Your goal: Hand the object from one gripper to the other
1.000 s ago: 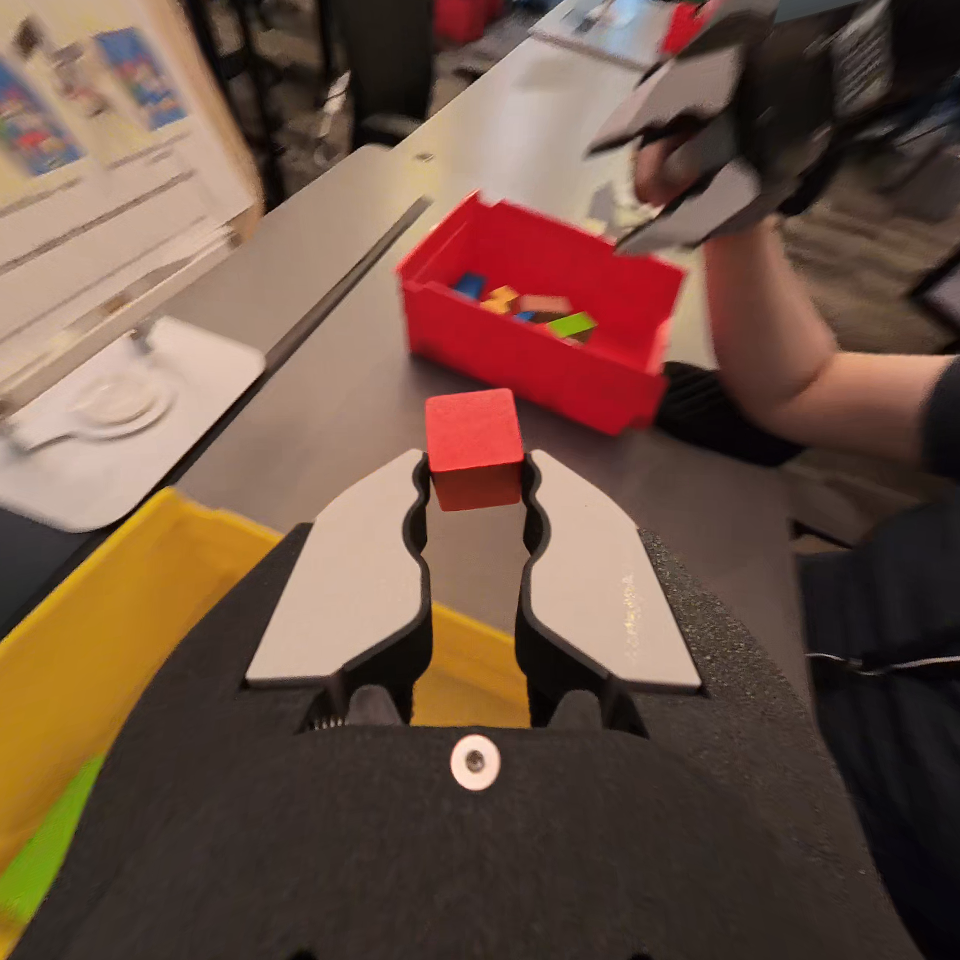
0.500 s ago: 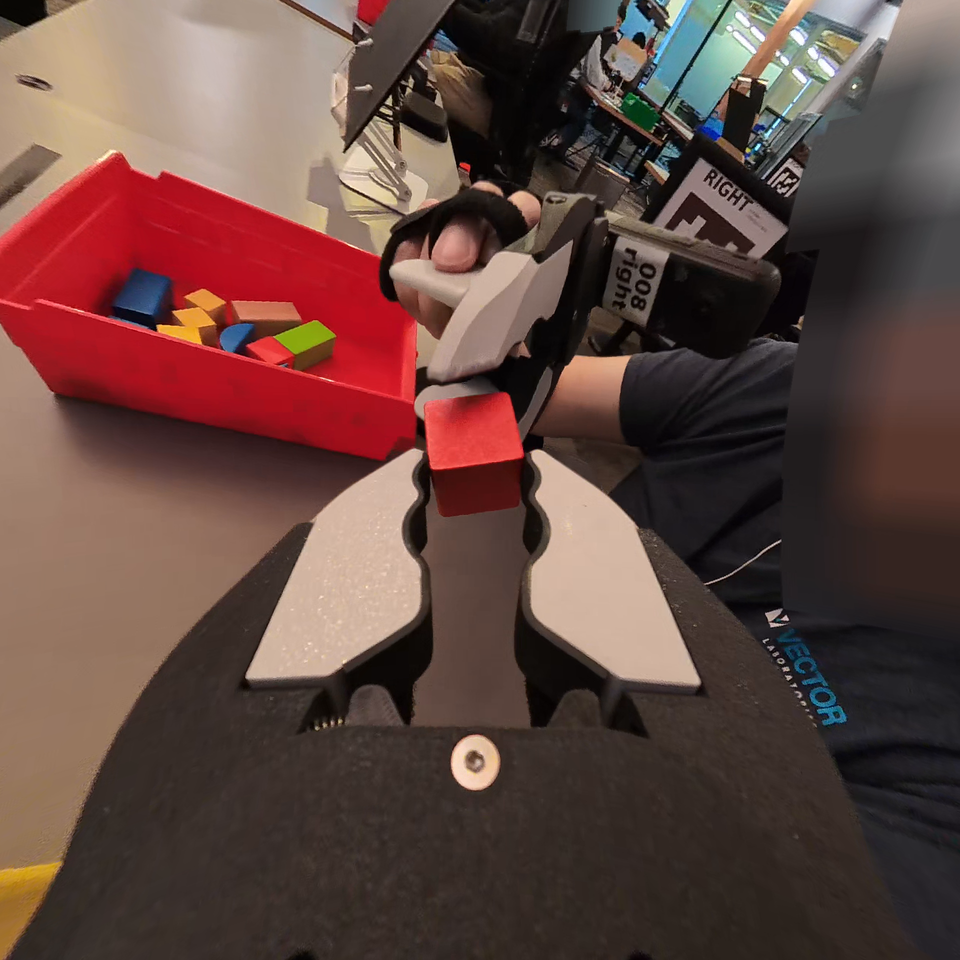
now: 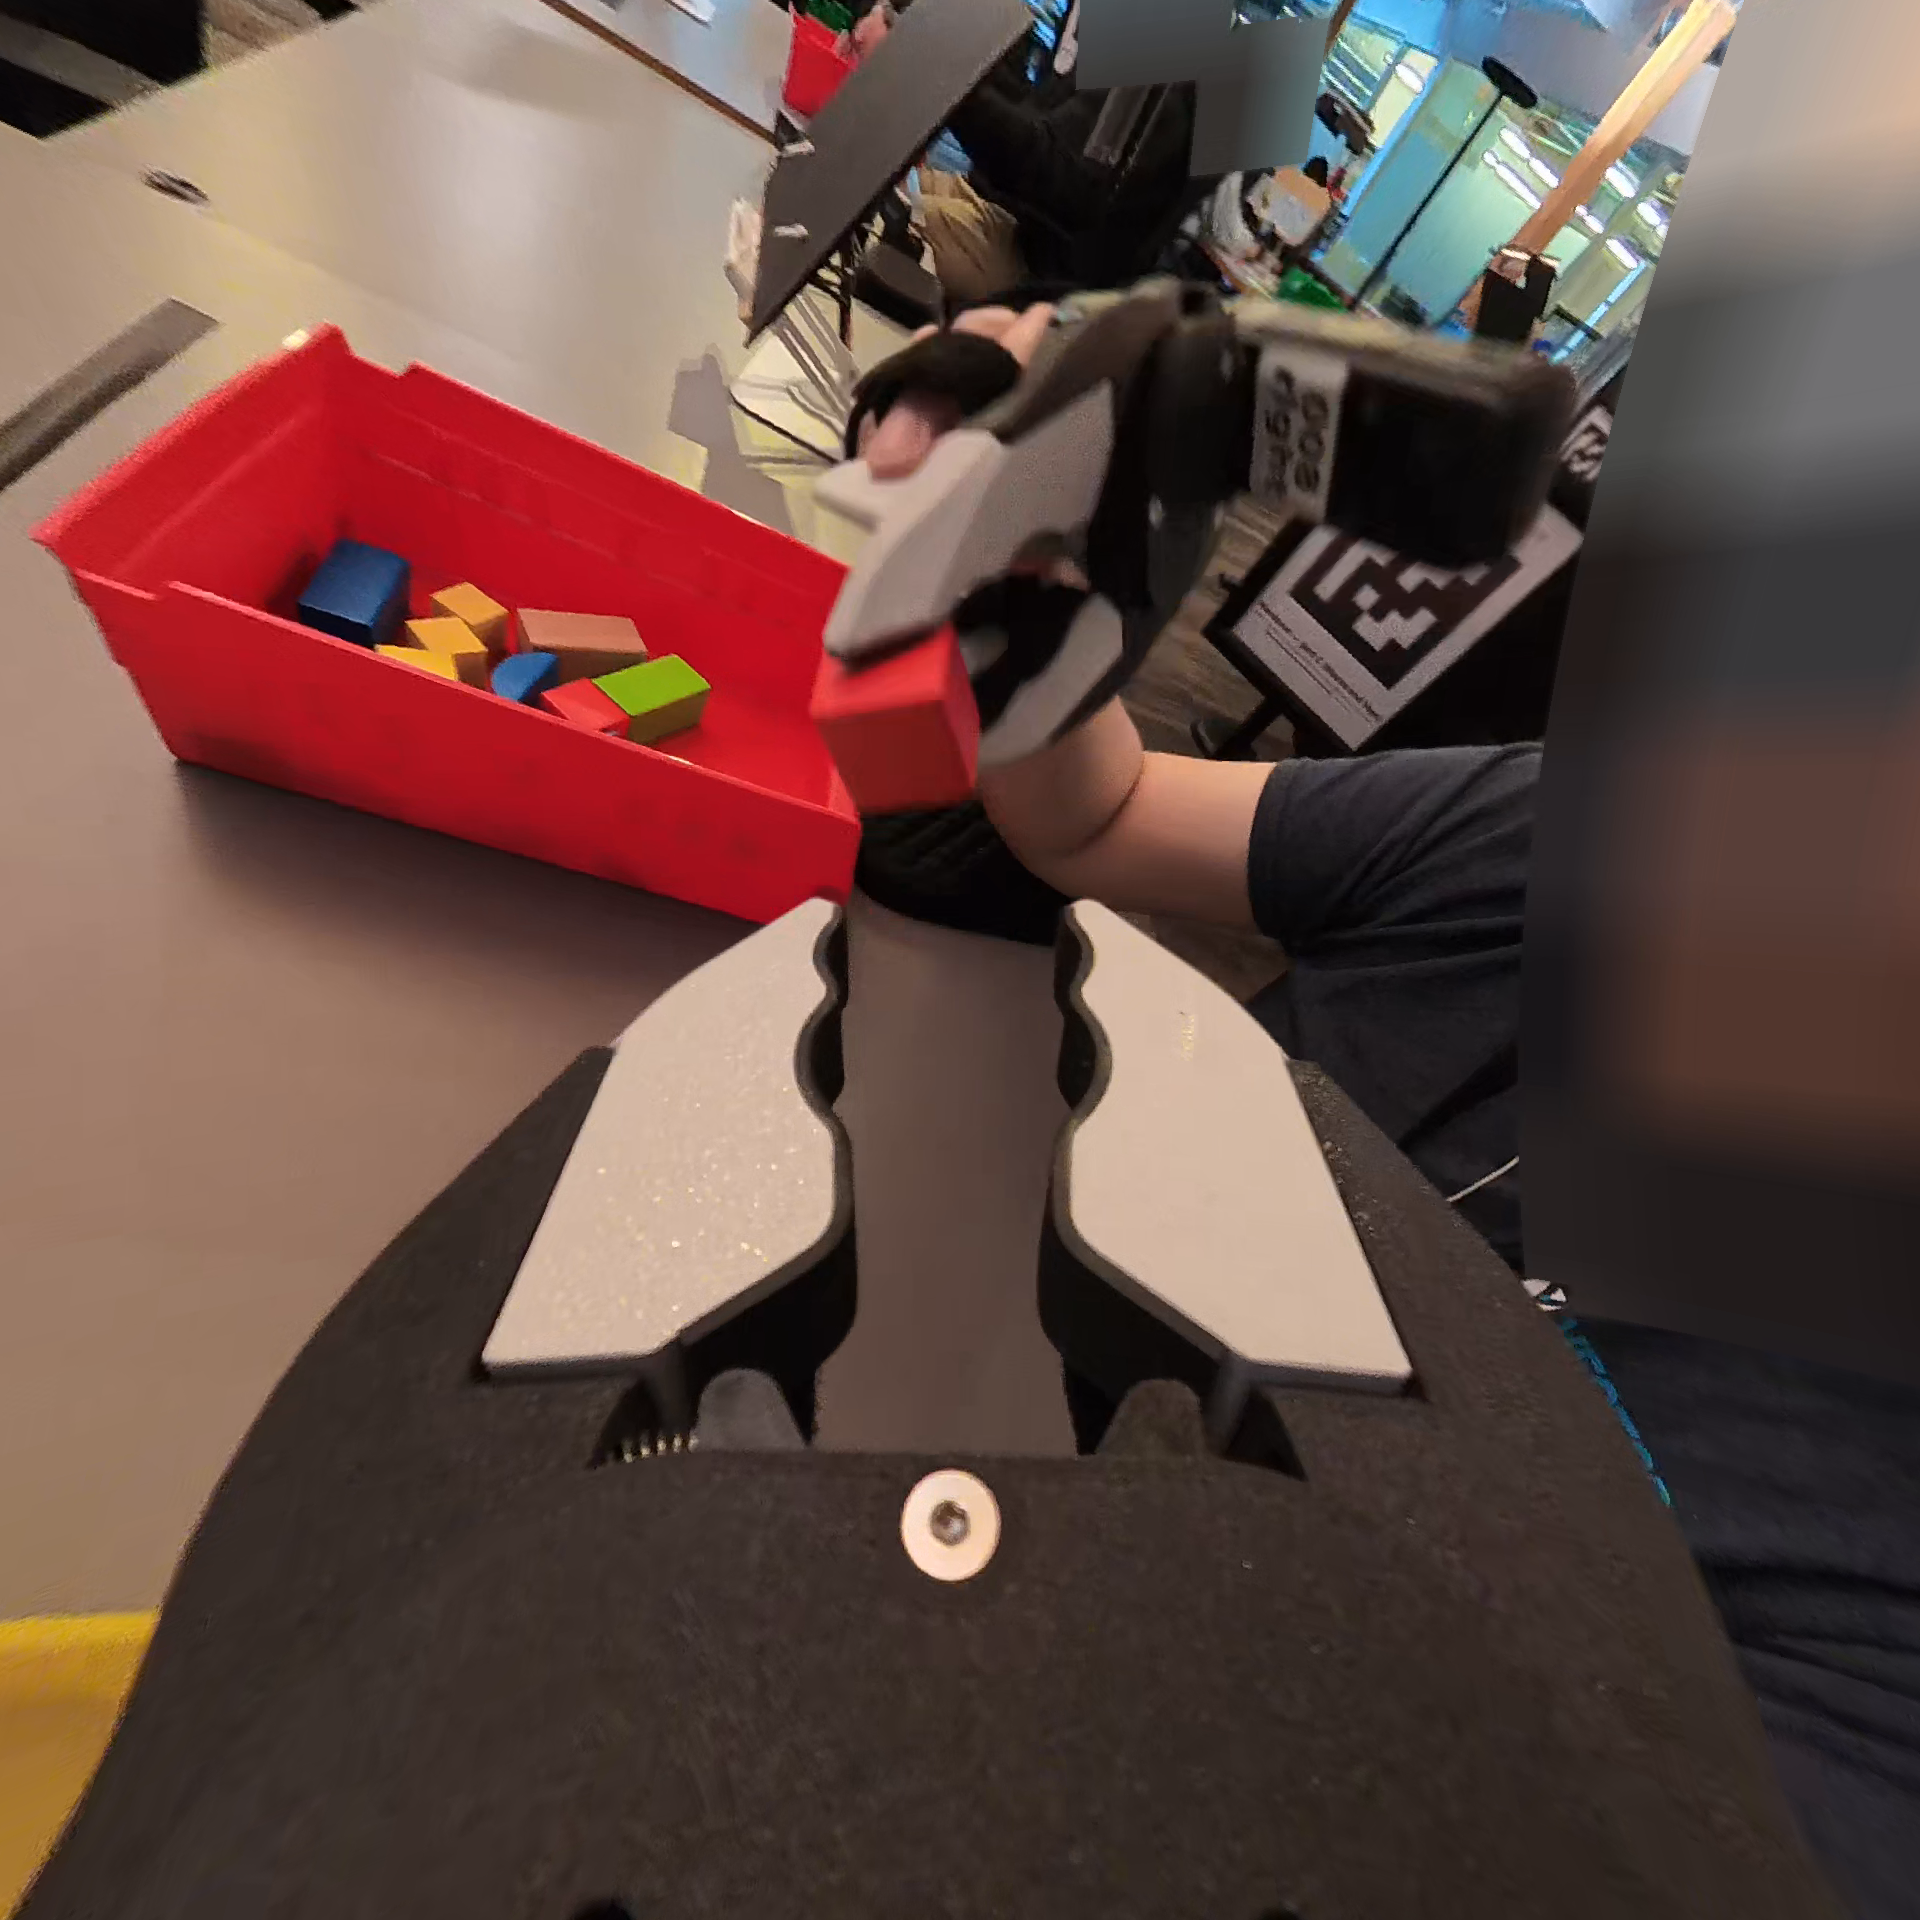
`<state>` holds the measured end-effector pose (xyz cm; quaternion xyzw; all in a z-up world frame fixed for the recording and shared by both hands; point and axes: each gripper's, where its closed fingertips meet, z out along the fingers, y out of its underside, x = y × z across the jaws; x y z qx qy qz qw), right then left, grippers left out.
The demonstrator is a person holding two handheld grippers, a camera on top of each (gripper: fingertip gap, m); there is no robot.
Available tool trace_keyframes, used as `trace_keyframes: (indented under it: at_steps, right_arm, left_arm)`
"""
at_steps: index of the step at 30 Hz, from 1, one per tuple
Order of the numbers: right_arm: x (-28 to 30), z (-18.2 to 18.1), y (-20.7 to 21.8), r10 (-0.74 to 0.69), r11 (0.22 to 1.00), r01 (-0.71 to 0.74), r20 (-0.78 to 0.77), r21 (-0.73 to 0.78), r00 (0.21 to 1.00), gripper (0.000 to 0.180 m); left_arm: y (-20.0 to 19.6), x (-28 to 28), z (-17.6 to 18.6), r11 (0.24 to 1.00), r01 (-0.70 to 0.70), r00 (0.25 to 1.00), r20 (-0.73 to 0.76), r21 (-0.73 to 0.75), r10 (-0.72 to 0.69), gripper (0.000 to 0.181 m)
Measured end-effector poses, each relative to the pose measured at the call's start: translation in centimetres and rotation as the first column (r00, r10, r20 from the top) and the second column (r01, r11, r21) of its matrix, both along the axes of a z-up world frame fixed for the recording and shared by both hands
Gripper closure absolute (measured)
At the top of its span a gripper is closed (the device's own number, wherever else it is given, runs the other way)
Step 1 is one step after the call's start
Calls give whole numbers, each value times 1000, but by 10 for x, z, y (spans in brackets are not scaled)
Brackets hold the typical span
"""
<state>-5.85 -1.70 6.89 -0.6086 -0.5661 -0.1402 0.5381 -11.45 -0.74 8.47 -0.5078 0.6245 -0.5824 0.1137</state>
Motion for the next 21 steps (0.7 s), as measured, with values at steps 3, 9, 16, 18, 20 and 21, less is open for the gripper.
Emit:
trace_keyframes:
  at_steps: [3, 9, 16, 18, 20, 21]
  right_arm:
    - [62, -24, -21, -106, 952, 88, -48, -292, 993, 144]
    - [169, -128, -79, -357, 548, 262, 61, -794, 932, 144]
    - [174, -190, -67, -280, 444, 147, 19, -884, 960, 143]
    - [170, -193, -64, -265, 455, 134, 9, -880, 964, 143]
    - [172, -196, -64, -270, 439, 159, 39, -884, 962, 143]
    - [175, -199, -65, -277, 418, 190, 74, -888, 958, 143]
  left_arm:
    - [6, -8, 6, 1000, -24, 1000, 15, 20, 24, 143]
    - [4, -18, 6, 997, -21, 1000, 7, 74, 20, 143]
    - [4, -17, -2, 996, -24, 999, -35, 84, 27, 143]
    - [7, -17, -2, 997, -33, 999, -40, 75, 36, 143]
    - [9, -18, -2, 997, -40, 998, -38, 65, 43, 143]
    - [10, -18, -1, 997, -42, 998, -38, 60, 44, 143]
